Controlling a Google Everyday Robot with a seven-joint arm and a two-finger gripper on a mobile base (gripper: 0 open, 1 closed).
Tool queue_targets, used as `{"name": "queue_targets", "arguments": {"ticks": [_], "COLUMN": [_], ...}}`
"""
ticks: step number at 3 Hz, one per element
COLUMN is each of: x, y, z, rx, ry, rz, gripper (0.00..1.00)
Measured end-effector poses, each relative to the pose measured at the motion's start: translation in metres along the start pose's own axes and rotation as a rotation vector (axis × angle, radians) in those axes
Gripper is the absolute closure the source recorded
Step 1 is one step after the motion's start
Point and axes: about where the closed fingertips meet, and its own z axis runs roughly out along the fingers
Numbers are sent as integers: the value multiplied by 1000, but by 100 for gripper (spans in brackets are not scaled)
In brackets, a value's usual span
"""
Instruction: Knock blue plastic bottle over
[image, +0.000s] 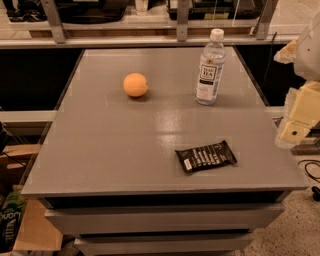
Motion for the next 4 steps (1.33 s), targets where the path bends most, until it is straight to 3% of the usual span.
{"name": "queue_targets", "arguments": {"ticks": [1,2,3,4], "x": [0,0,-6,-14], "y": [0,-11,-35,-64], "z": [0,2,9,22], "rx": [0,12,18,-5], "ry": [0,-61,-180,-346], "rz": [0,4,6,10], "gripper": [0,0,0,0]}}
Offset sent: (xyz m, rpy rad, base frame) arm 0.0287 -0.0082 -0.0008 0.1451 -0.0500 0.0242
